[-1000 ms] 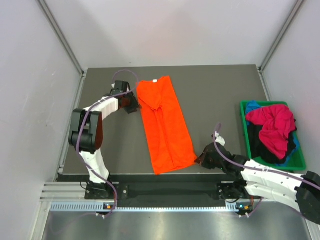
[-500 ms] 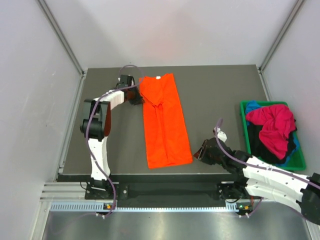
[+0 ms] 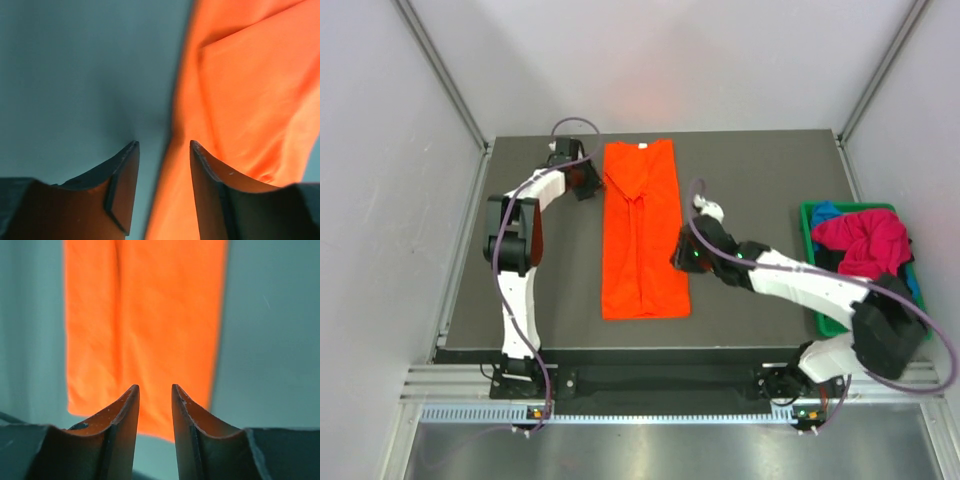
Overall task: Fold and stack the t-shirts
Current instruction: Fold the tshirt
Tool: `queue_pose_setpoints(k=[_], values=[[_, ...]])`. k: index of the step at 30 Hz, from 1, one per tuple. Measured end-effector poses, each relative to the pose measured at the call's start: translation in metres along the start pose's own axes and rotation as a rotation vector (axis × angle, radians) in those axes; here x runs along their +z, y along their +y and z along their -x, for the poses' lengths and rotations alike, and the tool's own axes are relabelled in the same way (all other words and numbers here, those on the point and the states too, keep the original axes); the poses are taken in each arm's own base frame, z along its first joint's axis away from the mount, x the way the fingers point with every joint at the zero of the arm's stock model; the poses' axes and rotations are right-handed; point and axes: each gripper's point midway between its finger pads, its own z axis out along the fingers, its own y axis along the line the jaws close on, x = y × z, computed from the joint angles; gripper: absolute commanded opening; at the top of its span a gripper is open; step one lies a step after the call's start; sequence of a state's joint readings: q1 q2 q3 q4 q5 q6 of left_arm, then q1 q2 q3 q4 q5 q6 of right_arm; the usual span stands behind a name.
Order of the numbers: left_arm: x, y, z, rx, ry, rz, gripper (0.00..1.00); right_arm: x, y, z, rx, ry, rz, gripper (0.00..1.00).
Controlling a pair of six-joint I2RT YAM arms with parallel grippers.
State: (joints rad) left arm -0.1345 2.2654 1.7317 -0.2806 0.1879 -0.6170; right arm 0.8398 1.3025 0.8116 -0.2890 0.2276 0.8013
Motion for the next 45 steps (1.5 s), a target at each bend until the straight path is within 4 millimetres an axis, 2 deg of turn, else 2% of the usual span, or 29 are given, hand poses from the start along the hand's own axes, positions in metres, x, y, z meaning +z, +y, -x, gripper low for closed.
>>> queue_pose_setpoints(k=[4,7,9,11,14,21,24,28,31,32,37,41,45], values=[[-0.034,0.026,-0.01,-0.019,0.014,0.132,0.47,0.038,0.038,0.045,-0.036,-0.033,0.052,0.34],[-0.073,0.03,-0.022,-0.034,0.022,0.152,0.42,0.068,0.059,0.072,-0.058,-0.045,0.078,0.38],[-0.102,0.026,-0.033,-0.042,0.017,0.121,0.39,0.09,0.071,0.084,-0.07,-0.038,0.1,0.4],[-0.132,0.024,-0.056,-0.053,0.031,0.083,0.37,0.112,0.08,0.091,-0.086,-0.029,0.118,0.41],[-0.159,0.023,-0.094,-0.068,0.082,0.029,0.36,0.142,0.088,0.091,-0.118,0.0,0.132,0.4],[-0.172,0.031,-0.184,-0.079,0.248,-0.011,0.36,0.176,0.09,0.084,-0.165,0.05,0.114,0.36],[-0.178,0.032,-0.205,-0.072,0.285,-0.018,0.36,0.182,0.085,0.082,-0.177,0.056,0.095,0.33],[-0.185,0.029,-0.214,-0.063,0.286,-0.04,0.34,0.191,0.079,0.078,-0.182,0.067,0.077,0.24],[-0.188,0.028,-0.216,-0.046,0.274,-0.039,0.28,0.198,0.07,0.073,-0.18,0.071,0.047,0.04],[-0.188,0.028,-0.217,-0.038,0.269,-0.038,0.29,0.2,0.067,0.071,-0.179,0.073,0.04,0.02],[-0.197,0.032,-0.219,-0.025,0.246,-0.027,0.31,0.206,0.056,0.066,-0.17,0.077,0.01,0.0],[-0.202,0.03,-0.223,-0.007,0.256,-0.031,0.31,0.207,0.056,0.068,-0.163,0.065,0.011,0.0],[-0.21,0.011,-0.238,0.045,0.294,-0.1,0.31,0.207,0.056,0.068,-0.163,0.065,0.01,0.0]])
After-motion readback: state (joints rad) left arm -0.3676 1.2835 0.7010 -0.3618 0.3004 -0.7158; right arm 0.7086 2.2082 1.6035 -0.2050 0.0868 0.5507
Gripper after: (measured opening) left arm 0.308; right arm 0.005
